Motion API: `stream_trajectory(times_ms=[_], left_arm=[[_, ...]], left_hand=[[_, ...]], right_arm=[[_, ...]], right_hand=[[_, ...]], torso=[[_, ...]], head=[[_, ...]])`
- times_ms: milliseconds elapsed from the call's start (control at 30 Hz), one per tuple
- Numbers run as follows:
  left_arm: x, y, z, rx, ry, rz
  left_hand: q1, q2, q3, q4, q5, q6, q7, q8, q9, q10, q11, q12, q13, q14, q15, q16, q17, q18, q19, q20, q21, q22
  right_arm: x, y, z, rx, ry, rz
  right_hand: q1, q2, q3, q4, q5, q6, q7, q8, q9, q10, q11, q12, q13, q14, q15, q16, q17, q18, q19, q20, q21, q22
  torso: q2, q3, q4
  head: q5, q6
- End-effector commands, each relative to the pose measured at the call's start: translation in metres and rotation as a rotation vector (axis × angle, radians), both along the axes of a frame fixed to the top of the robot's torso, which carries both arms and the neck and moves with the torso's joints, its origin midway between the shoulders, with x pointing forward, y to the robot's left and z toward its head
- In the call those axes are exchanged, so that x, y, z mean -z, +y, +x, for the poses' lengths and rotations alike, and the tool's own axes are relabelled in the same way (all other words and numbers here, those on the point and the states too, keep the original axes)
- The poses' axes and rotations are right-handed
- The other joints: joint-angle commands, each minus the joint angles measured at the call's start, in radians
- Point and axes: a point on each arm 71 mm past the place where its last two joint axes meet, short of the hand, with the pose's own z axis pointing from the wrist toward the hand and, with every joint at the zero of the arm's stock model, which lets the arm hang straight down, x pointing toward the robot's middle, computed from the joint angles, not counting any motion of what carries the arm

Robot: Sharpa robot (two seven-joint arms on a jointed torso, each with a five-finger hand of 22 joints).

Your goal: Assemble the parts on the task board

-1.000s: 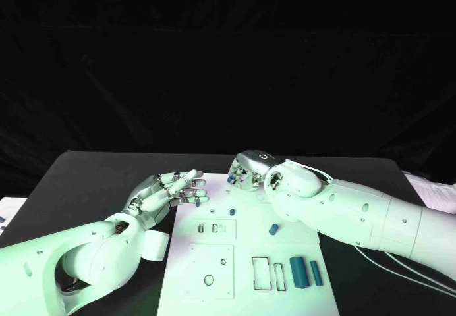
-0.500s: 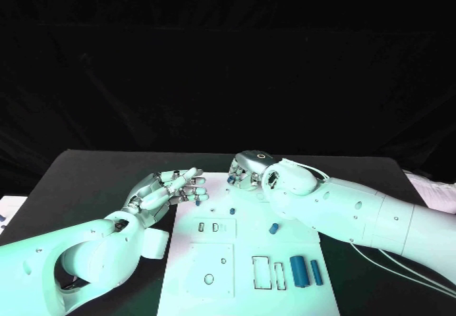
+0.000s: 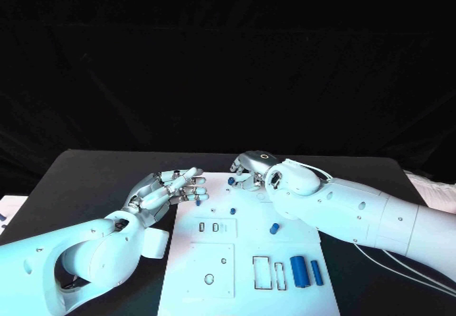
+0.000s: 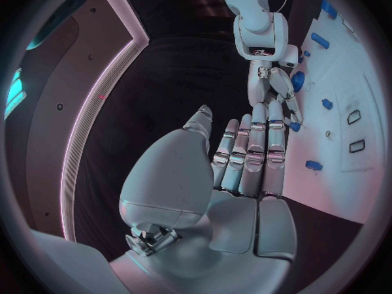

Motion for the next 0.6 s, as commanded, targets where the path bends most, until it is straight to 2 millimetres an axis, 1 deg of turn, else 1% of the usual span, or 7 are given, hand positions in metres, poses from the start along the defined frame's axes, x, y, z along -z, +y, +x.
stream_trajectory(times_ms=[33,133,233,367,533,567,600], left_arm=[[-0.002,0.000,0.000,0.012,-0.006,-0.009],[-0.001,0.001,0.000,0.012,-0.004,-0.009],[-0.001,0.001,0.000,0.014,-0.004,-0.010],[-0.002,0.002,-0.001,0.015,-0.004,-0.010],[-0.002,0.003,-0.001,0.015,-0.004,-0.010],[-0.001,0.003,0.000,0.015,-0.004,-0.010],[-0.001,0.003,0.000,0.015,-0.004,-0.010]], left_hand=[[0.007,0.000,-0.002,-0.006,-0.003,0.000,0.006,-0.006,-0.001,-0.002,0.002,-0.006,-0.002,-0.005,0.000,-0.004,0.001,0.010,-0.003,0.003,-0.006,-0.001],[0.008,0.000,-0.002,-0.006,-0.003,0.000,0.006,-0.006,-0.001,-0.002,0.002,-0.007,-0.002,-0.005,0.000,-0.004,0.001,0.010,-0.003,0.003,-0.006,-0.001],[0.009,0.000,-0.003,-0.009,-0.004,-0.001,0.006,-0.008,-0.001,-0.004,0.003,-0.009,-0.002,-0.005,0.000,-0.007,0.002,0.010,-0.004,0.003,-0.007,-0.002],[0.010,0.000,-0.003,-0.009,-0.004,-0.002,0.006,-0.009,-0.001,-0.004,0.003,-0.009,-0.002,-0.005,0.000,-0.007,0.002,0.010,-0.004,0.003,-0.007,-0.002],[0.010,0.000,-0.003,-0.009,-0.004,-0.002,0.006,-0.009,-0.001,-0.004,0.003,-0.009,-0.002,-0.005,0.000,-0.007,0.002,0.010,-0.004,0.003,-0.007,-0.002],[0.010,0.000,-0.003,-0.009,-0.004,-0.002,0.006,-0.009,-0.001,-0.004,0.003,-0.009,-0.002,-0.005,0.000,-0.007,0.002,0.010,-0.004,0.003,-0.007,-0.002],[0.010,0.000,-0.003,-0.009,-0.004,-0.002,0.006,-0.009,-0.001,-0.004,0.003,-0.009,-0.002,-0.005,0.000,-0.007,0.002,0.010,-0.004,0.003,-0.007,-0.002]], right_arm=[[-0.004,-0.005,-0.006,-0.006,-0.021,0.024],[-0.010,-0.017,-0.014,-0.006,-0.031,0.048],[-0.016,-0.033,-0.021,0.008,-0.041,0.064],[-0.027,-0.065,-0.030,0.067,-0.020,0.105],[-0.027,-0.097,-0.035,0.151,0.072,0.130],[-0.026,-0.102,-0.035,0.168,0.091,0.128],[-0.025,-0.107,-0.035,0.184,0.107,0.124]], right_hand=[[0.014,0.004,-0.011,0.000,0.010,0.007,0.000,0.001,0.003,0.000,0.000,0.006,0.001,0.001,0.009,-0.004,-0.002,0.013,-0.005,0.003,-0.004,-0.001],[0.022,0.010,-0.024,-0.001,0.024,0.025,0.000,0.004,0.005,0.023,-0.003,0.018,0.003,0.004,0.007,-0.002,0.001,0.012,0.000,0.002,-0.002,0.003],[0.022,0.011,-0.039,0.004,0.026,0.032,-0.003,0.002,0.004,0.058,-0.008,0.034,0.007,0.008,0.003,0.004,0.008,0.011,0.006,0.000,0.002,0.010],[0.030,0.015,-0.047,0.013,0.043,0.047,-0.015,0.003,0.005,0.223,-0.040,0.113,0.042,0.033,-0.023,0.070,0.112,-0.011,0.082,-0.011,0.071,0.129],[0.013,-0.019,-0.098,0.039,0.065,0.018,-0.038,0.000,0.001,0.394,-0.074,0.238,0.137,0.049,-0.054,0.134,0.211,-0.025,0.133,-0.040,0.119,0.206],[0.007,-0.024,-0.116,0.049,0.074,0.017,-0.041,0.001,0.002,0.408,-0.077,0.270,0.169,0.053,-0.056,0.149,0.234,-0.029,0.144,-0.044,0.130,0.224],[0.008,-0.025,-0.142,0.062,0.082,0.016,-0.043,0.003,0.003,0.405,-0.080,0.367,0.277,0.056,-0.059,0.171,0.269,-0.032,0.156,-0.049,0.143,0.244]], torso=[[0.000,0.0010,0.0002],[-0.001,0.0010,-0.0014],[-0.003,0.0003,-0.0065],[-0.006,0.0007,-0.0146],[-0.009,0.0025,-0.0230],[-0.010,0.0035,-0.0251],[-0.010,0.0040,-0.0267]], head=[[0.001,0.001],[0.003,0.003],[0.003,0.005],[-0.004,0.008],[-0.004,0.008],[-0.003,0.008],[-0.003,0.007]])
